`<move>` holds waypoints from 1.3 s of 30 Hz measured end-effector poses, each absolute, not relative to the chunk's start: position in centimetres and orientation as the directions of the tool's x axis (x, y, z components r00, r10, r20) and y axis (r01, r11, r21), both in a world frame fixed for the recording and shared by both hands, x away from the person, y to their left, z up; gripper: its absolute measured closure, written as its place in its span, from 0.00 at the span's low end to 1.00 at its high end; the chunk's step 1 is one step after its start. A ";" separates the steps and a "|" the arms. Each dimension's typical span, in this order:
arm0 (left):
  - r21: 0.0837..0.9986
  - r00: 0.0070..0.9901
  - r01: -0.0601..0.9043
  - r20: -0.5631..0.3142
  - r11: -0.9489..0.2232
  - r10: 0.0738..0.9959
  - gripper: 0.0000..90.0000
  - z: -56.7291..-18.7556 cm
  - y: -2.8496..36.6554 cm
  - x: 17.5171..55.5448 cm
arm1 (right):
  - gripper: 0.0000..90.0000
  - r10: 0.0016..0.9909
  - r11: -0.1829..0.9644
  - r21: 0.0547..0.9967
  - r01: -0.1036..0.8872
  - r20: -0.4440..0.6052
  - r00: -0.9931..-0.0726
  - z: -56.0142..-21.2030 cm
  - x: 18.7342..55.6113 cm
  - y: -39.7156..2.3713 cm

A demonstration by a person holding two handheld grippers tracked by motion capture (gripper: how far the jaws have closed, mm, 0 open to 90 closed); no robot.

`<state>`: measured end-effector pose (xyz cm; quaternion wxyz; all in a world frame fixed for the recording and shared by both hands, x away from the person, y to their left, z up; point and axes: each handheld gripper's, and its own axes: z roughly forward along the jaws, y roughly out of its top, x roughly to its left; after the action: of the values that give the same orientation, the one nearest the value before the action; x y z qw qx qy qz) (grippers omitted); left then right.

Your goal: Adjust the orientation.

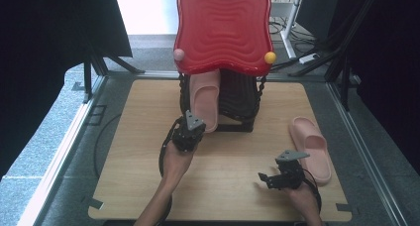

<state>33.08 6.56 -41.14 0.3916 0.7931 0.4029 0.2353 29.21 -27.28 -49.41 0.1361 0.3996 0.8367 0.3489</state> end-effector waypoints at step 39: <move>0.805 0.497 0.468 0.101 -0.364 0.862 1.00 -41.7 6.1 38.5 | 0.11 0.768 0.431 0.698 0.571 0.048 -0.639 -49.3 29.2 -27.6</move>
<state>38.51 6.11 -41.67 0.3704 0.7819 0.4252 0.2657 29.19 -27.59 -49.26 0.1402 0.4012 0.8343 0.3512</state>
